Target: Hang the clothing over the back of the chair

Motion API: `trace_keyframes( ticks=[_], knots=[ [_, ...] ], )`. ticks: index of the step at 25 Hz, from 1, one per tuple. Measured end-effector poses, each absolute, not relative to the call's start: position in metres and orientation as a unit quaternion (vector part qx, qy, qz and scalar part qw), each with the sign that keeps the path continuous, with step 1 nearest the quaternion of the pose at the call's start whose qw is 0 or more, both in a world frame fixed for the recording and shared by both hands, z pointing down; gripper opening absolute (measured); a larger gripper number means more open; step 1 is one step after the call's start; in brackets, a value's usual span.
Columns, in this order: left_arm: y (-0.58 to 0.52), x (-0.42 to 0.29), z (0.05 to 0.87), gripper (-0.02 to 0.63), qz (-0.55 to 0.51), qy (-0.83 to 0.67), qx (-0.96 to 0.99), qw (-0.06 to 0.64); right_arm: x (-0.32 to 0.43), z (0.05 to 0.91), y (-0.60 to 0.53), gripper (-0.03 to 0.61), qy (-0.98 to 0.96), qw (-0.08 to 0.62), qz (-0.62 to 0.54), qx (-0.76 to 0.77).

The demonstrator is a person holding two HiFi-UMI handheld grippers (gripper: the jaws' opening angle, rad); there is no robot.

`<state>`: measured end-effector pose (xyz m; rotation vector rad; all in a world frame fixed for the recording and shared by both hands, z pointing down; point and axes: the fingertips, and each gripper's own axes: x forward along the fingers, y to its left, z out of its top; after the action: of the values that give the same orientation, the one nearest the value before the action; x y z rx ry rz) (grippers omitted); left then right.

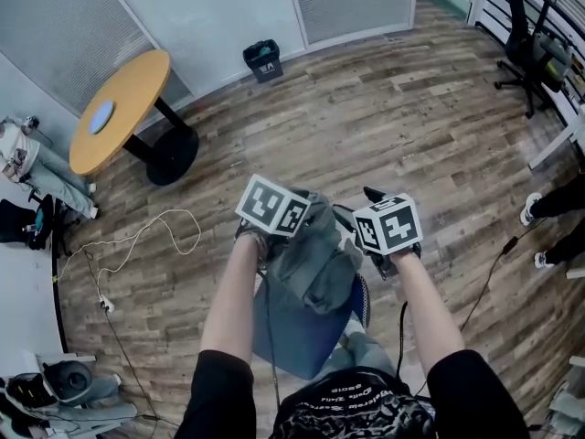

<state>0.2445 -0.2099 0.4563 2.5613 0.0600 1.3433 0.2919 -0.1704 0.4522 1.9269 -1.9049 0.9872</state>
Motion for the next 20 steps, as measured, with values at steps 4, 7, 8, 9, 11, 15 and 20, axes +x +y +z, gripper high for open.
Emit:
trace_keyframes(
  ticks=[4,7,8,9,11,15,20],
  knots=[
    [-0.210,0.242,0.443,0.186,0.423,0.005,0.895,0.141,0.284,0.442,-0.168,0.330,-0.661,0.130,0.329,0.662],
    [-0.216,0.234,0.434,0.186,0.407,-0.016,0.902,0.144,0.277,0.432,-0.166,0.330,-0.665,0.135,0.321,0.661],
    [-0.217,0.231,0.432,0.186,0.403,-0.023,0.904,0.144,0.276,0.429,-0.165,0.330,-0.665,0.137,0.320,0.661],
    [-0.216,0.228,0.429,0.186,0.399,-0.028,0.905,0.144,0.274,0.426,-0.164,0.330,-0.665,0.138,0.318,0.662],
    [-0.215,0.222,0.423,0.186,0.386,-0.039,0.910,0.145,0.270,0.420,-0.160,0.330,-0.665,0.137,0.312,0.664],
    [-0.210,0.209,0.410,0.186,0.346,-0.064,0.923,0.154,0.256,0.404,-0.153,0.330,-0.679,0.136,0.293,0.659],
    [-0.203,0.183,0.385,0.185,0.287,-0.103,0.940,0.151,0.237,0.375,-0.144,0.319,-0.699,0.125,0.244,0.661]
  ],
)
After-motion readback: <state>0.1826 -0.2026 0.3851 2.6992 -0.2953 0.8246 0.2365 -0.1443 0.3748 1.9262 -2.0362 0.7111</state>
